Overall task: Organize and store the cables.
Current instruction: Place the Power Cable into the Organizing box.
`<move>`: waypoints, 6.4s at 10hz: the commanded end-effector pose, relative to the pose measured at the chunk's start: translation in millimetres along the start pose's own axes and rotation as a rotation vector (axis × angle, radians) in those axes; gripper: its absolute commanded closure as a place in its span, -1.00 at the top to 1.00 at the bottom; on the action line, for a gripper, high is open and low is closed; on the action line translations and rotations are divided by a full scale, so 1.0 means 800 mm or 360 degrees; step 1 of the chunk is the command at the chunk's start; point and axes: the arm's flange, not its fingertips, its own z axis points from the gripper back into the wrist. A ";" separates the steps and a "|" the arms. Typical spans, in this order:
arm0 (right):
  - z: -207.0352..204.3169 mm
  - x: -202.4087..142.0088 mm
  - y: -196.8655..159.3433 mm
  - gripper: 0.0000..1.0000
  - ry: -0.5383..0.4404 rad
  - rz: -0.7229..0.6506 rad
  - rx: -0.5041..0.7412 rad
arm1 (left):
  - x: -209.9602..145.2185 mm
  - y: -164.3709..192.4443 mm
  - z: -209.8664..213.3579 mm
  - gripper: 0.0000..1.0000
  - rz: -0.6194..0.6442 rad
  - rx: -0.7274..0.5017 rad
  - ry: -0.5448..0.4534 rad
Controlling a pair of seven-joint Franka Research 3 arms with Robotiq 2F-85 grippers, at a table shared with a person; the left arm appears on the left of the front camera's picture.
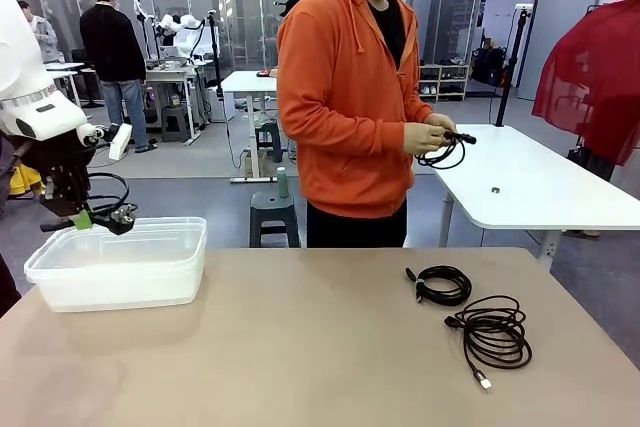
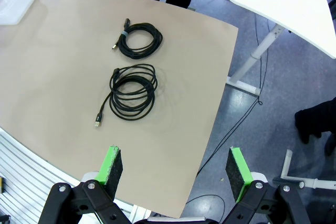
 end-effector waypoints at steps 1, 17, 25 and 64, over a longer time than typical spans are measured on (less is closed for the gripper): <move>-0.001 -0.002 -0.001 1.00 -0.0001 -0.0004 0.0004 | -0.012 0.038 0.006 -0.59 -0.0060 -0.0011 0.0025; -0.001 -0.002 -0.001 1.00 -0.0001 -0.0004 0.0004 | -0.081 0.130 -0.166 -0.59 0.0076 -0.0422 -0.0070; -0.001 -0.002 -0.001 1.00 -0.0001 -0.0004 0.0004 | -0.080 0.127 -0.174 1.00 0.0079 -0.0429 0.0009; -0.001 -0.002 -0.001 1.00 -0.0001 -0.0004 0.0004 | -0.115 -0.179 0.142 1.00 0.0614 0.0245 -0.0539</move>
